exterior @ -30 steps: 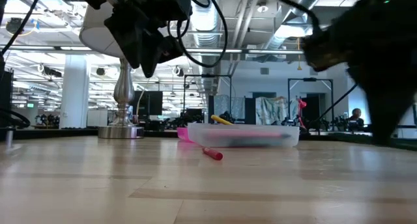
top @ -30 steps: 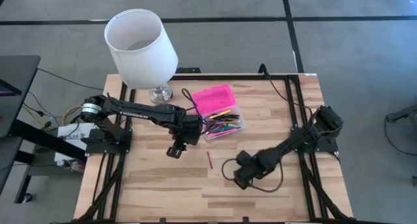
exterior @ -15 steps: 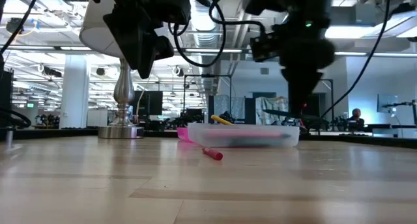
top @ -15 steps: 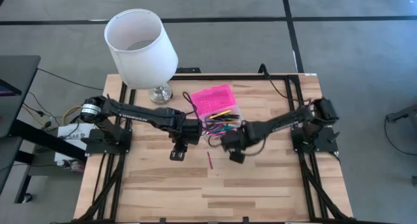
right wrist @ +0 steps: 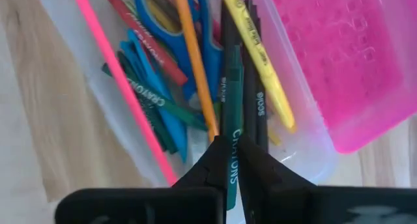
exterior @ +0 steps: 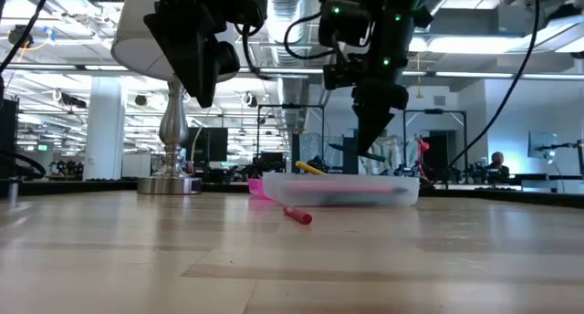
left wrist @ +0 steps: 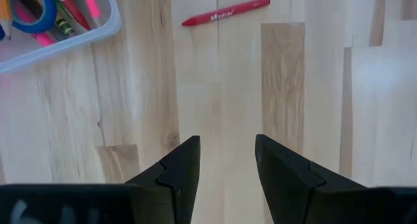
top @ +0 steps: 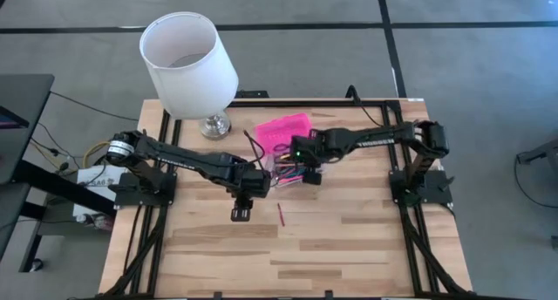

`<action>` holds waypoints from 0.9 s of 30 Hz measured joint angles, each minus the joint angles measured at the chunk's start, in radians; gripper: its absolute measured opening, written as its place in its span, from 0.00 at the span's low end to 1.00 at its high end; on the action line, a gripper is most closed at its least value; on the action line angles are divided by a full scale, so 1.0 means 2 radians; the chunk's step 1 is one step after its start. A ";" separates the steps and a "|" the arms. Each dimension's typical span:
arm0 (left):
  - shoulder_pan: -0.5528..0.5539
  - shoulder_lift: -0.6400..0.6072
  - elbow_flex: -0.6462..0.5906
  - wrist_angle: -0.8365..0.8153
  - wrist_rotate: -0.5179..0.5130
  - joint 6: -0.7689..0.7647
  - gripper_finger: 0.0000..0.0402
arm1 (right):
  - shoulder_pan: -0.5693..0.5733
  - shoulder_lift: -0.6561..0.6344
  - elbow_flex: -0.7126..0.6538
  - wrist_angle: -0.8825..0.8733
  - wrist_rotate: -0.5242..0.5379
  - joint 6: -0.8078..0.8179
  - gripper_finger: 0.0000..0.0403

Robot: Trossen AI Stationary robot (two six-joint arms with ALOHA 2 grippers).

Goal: Pick & place school supplies into a supply box
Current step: Put the green crayon into the pink supply box, then put the red crayon into the pink supply box

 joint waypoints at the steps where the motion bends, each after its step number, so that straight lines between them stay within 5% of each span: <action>1: -0.001 0.000 0.000 0.001 -0.001 -0.002 0.35 | -0.007 0.000 0.000 0.001 -0.008 -0.007 0.01; 27: 0.000 0.000 0.000 0.009 -0.008 -0.004 0.35 | -0.035 -0.010 -0.020 0.016 -0.058 0.004 0.30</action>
